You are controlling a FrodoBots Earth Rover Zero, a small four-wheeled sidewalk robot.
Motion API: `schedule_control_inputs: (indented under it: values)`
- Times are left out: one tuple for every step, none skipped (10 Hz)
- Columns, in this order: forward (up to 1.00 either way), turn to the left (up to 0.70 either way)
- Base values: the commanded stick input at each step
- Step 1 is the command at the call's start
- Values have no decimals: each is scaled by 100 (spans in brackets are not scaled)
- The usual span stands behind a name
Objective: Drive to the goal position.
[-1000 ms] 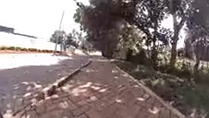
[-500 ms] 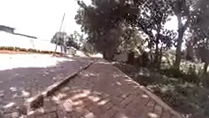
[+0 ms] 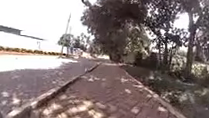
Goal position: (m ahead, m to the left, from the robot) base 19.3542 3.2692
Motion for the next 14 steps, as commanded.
schedule_control_inputs:
  values:
    - [85,0]
    - [85,0]
    - [85,0]
    - [85,0]
    - [85,0]
    - [85,9]
    - [85,18]
    - [85,22]
    - [85,6]
    - [85,0]
    - [85,0]
    - [85,0]
    - [85,0]
    - [85,0]
